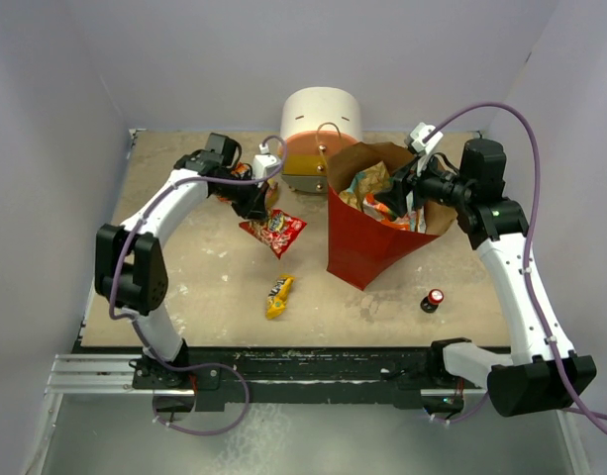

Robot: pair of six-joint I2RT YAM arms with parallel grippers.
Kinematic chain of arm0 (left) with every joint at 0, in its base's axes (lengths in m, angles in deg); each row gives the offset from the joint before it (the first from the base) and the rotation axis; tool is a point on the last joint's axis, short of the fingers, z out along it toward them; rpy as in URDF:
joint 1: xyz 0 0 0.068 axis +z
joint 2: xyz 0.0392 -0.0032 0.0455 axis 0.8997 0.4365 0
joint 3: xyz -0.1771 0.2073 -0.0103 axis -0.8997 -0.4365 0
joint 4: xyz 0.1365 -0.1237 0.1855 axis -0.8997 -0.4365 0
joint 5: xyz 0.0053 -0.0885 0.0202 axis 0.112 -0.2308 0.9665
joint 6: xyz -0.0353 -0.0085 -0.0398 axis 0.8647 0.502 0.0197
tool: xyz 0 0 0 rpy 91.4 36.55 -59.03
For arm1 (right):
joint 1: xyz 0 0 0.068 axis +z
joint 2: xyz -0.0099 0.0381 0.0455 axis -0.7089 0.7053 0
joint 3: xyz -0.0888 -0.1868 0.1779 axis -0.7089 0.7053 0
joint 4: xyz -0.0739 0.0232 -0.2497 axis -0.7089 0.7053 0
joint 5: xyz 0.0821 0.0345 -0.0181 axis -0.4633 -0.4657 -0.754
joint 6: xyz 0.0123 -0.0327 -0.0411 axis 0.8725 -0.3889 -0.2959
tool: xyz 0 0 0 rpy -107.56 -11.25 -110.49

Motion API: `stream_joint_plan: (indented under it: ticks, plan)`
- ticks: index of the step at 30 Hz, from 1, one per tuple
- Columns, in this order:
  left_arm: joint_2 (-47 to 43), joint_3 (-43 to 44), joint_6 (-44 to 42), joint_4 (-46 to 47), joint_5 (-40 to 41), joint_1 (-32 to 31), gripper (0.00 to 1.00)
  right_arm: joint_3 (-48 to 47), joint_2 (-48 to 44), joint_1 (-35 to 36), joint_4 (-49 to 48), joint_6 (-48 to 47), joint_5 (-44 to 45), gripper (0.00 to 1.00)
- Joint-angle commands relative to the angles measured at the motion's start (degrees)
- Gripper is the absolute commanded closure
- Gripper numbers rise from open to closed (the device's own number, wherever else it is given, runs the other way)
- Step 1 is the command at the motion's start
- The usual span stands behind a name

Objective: Place the snacks into the paper bag
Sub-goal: Pick up the snack from the center of the board.

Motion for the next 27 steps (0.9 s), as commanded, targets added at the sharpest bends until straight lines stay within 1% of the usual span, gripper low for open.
stream_joint_plan:
  ticks: [1, 6, 10, 16, 19, 24, 27]
  plan:
    - [-7.80, 3.75, -1.26, -1.33, -2.24, -0.02, 1.00, -0.56, -1.55, -0.26, -2.37, -0.29, -0.14, 0.31]
    - [-12.01, 7.41, 1.43, -2.26, -2.33, -0.02, 1.00, -0.72, -1.84, -0.46, -2.91, 0.06, 0.43, 0.29]
    - [-13.48, 11.91, 2.92, -3.24, -3.02, -0.10, 1.00, 0.38, -2.96, -2.03, -4.97, 2.81, -0.55, 0.27]
    - [-14.59, 18.34, 6.46, -0.93, -3.24, -0.72, 1.00, -0.39, -3.81, -3.98, -6.02, 6.10, 0.09, 0.23]
    - [-14.25, 21.56, 8.71, 0.39, -2.61, -1.80, 1.00, -0.19, -4.85, -5.45, -6.69, 6.86, -0.14, 0.16]
    - [-12.90, 26.73, 11.81, 2.89, 0.67, -4.46, 1.00, 0.10, -6.45, -8.57, -8.04, 8.79, -0.26, 0.01]
    - [-11.94, 29.32, 13.50, 4.47, 2.43, -6.25, 1.00, 0.22, -7.40, -10.39, -8.30, 9.70, -0.49, 0.00]
